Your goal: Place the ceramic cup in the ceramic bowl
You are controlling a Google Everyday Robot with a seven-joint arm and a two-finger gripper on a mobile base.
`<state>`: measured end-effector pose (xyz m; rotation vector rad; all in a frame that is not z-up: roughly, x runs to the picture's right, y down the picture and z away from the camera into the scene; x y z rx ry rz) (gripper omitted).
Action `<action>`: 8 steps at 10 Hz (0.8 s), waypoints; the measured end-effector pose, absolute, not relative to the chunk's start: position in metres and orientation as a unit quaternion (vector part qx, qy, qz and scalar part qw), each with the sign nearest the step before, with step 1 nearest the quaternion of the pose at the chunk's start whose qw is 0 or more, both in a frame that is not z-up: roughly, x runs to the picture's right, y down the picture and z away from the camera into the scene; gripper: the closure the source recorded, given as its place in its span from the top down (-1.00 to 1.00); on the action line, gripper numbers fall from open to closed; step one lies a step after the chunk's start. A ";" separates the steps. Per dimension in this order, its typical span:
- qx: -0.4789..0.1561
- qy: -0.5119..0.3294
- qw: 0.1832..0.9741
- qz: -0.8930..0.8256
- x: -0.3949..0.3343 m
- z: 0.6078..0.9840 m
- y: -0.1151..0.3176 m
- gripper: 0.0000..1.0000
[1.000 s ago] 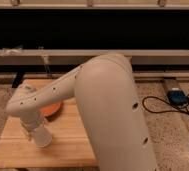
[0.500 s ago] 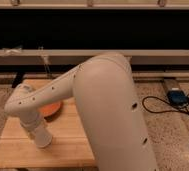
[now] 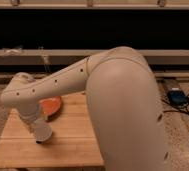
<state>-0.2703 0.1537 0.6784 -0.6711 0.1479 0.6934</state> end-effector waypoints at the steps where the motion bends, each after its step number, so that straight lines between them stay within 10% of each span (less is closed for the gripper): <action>1: -0.318 0.069 0.885 0.334 -0.268 0.672 0.142 -1.00; 8: -0.268 0.061 0.899 0.342 -0.248 0.686 0.055 -1.00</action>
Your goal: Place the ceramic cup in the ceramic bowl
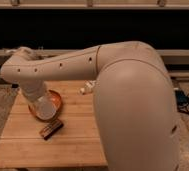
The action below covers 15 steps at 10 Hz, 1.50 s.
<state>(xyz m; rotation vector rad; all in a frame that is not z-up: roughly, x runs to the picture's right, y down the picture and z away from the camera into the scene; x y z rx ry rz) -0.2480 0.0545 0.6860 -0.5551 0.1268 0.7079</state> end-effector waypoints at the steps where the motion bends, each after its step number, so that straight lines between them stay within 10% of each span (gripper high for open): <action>1: -0.265 0.057 0.900 0.342 -0.249 0.695 0.042 -1.00; 4: -0.262 0.046 0.905 0.333 -0.264 0.724 0.014 -0.94; 11: -0.288 0.021 0.904 0.315 -0.302 0.811 0.007 0.47; 15: -0.305 0.022 0.902 0.306 -0.302 0.831 0.006 0.60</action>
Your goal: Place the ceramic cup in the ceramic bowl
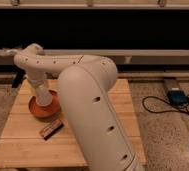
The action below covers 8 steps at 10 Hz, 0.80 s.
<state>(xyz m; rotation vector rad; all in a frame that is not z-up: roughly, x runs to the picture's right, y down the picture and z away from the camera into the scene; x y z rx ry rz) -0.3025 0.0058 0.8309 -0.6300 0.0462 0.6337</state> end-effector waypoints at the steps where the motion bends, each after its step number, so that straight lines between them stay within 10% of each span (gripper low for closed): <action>1: -0.308 0.022 0.901 0.305 -0.302 0.833 0.005 0.60; 8: -0.327 0.001 0.891 0.316 -0.290 0.828 0.014 0.60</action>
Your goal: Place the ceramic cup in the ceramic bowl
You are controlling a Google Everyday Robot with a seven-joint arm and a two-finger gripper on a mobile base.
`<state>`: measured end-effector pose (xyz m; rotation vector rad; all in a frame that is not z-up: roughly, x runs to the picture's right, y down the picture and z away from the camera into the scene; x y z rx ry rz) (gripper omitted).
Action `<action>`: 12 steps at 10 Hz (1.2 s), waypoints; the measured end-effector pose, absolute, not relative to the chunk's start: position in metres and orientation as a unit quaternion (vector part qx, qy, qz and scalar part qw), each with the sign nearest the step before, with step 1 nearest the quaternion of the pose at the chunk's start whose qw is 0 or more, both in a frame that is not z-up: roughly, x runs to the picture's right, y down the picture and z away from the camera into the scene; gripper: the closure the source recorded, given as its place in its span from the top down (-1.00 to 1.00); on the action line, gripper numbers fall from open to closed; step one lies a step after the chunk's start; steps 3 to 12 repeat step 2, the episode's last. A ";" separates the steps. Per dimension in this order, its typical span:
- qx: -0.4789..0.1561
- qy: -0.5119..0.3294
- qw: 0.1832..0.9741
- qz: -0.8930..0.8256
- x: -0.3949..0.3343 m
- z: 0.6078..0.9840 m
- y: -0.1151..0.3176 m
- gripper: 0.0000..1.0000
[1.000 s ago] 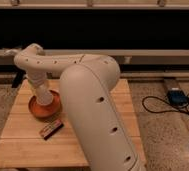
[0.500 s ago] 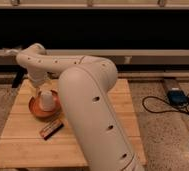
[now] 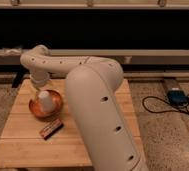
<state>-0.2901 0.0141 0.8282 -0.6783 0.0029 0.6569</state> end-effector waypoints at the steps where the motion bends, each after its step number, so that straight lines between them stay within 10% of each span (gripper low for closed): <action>1: -0.327 0.001 0.891 0.316 -0.291 0.828 0.015 0.60; 12: -0.329 0.000 0.891 0.314 -0.295 0.826 0.017 0.60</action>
